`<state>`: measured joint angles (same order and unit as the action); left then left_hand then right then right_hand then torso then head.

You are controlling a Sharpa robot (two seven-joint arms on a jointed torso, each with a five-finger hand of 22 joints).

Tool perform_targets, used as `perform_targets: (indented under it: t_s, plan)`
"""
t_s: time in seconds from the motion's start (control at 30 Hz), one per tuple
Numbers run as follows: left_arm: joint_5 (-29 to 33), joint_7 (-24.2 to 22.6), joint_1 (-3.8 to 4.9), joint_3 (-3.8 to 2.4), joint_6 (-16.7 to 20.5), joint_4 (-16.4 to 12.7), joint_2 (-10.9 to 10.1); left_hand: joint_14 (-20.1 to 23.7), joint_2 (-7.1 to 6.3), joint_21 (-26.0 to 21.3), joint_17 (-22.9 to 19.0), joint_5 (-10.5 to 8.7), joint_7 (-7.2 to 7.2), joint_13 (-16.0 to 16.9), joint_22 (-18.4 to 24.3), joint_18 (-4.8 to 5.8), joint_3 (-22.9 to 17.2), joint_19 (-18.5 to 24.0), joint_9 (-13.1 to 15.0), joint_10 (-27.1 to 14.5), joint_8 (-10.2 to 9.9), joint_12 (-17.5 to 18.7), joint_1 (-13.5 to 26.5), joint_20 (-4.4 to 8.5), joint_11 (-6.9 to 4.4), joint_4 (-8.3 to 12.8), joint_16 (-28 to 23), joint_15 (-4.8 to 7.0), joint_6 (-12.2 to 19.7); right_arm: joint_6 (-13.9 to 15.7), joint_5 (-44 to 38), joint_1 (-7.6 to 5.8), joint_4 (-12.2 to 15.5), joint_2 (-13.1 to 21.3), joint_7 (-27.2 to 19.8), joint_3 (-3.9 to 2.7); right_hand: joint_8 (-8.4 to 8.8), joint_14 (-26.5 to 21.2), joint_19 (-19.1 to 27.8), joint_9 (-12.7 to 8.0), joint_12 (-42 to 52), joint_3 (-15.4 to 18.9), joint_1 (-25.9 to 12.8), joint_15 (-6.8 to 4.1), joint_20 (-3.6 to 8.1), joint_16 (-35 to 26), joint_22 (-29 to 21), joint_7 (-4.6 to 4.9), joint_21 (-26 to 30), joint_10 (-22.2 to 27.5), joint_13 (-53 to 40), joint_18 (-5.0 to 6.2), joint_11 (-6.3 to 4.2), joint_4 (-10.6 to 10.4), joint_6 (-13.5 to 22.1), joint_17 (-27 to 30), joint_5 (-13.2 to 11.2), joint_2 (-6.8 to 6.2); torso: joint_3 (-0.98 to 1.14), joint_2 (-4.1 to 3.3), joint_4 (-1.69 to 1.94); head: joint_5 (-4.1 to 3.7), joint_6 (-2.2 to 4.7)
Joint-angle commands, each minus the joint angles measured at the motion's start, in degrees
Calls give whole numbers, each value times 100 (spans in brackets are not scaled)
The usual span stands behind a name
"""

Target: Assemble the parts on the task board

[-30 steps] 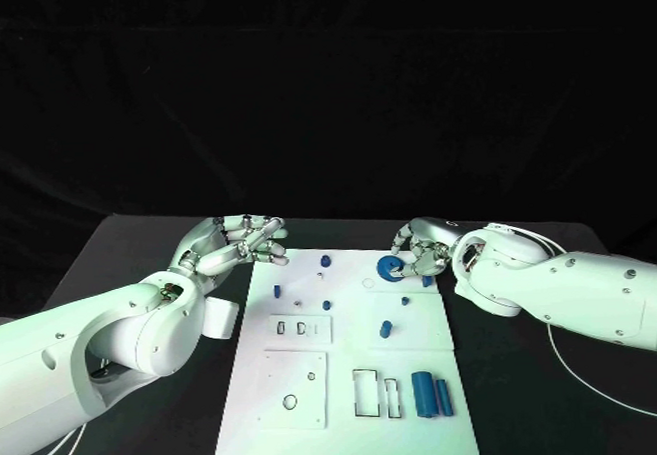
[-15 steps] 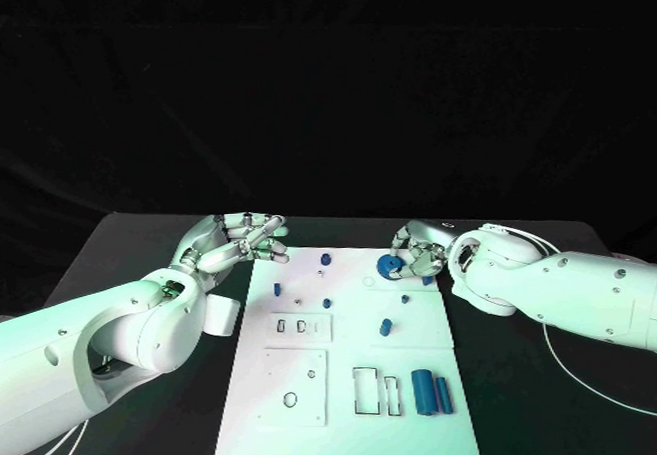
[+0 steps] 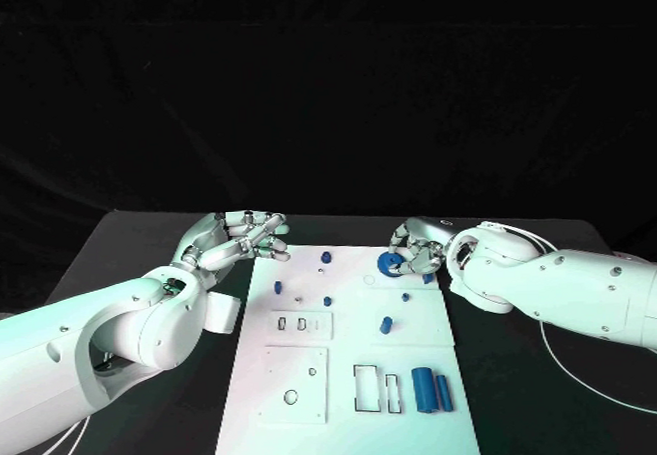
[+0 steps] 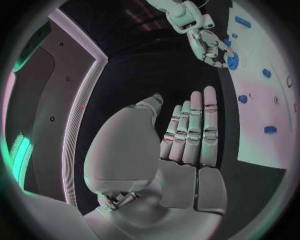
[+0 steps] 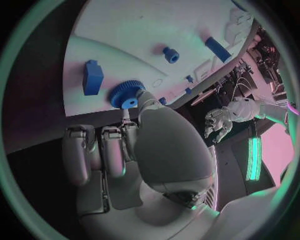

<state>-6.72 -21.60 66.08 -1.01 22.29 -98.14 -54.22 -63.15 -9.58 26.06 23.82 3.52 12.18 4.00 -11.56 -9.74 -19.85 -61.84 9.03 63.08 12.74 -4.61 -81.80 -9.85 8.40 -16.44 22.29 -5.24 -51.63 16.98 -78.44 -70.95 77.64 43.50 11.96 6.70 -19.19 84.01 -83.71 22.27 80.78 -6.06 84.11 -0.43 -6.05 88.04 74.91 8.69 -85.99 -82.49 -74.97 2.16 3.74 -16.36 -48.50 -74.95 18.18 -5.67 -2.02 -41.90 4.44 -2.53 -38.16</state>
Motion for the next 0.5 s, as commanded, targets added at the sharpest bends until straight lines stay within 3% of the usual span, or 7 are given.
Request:
perform_targets:
  t_s: [0.03, 0.23, 0.5]
  plan:
    - [4, -8, 7, -5, -124, -5, 17, 38, 17, 25, 5, -34, 11, 10, -9, -50, 7, 30, 6, -12, -36, 30, 49, -24, 28, 6, 30, 19, 31, -73, -268, 52, 20, -5, 95, 33, 25, 468, -298, -5, 73, -158, 70, 0, 21, 26, 1086, -38, -46, -71, -569, -89, -24, -3, -154, -847, 9, 22, 0, -1, -5, -3, 2]
    - [4, -4, 7, -5, -132, -1, 18, 41, 24, 29, 10, -34, 11, 10, -11, -51, 5, 34, 6, -12, -37, 32, 49, -24, 28, 5, 32, 19, 31, 55, -558, 66, 117, 18, 138, 34, 48, 474, -343, -20, 255, -493, 86, -57, 71, 36, 1148, -115, -93, -217, -770, -106, -89, 22, -422, -880, -68, -47, 0, 6, 2, -13, -5]
    - [4, -4, 6, -5, -140, 1, 20, 41, 24, 29, 10, -34, 11, 10, -11, -51, 5, 34, 6, -12, -37, 32, 49, -24, 28, 5, 32, 19, 31, 687, -1192, 83, 432, 76, 143, 33, 77, 484, -408, -9, 386, -911, 103, -106, 122, 49, 1235, -174, -161, -327, -919, -131, -143, 81, -609, -926, -79, -170, 1, 5, -7, -3, 23]
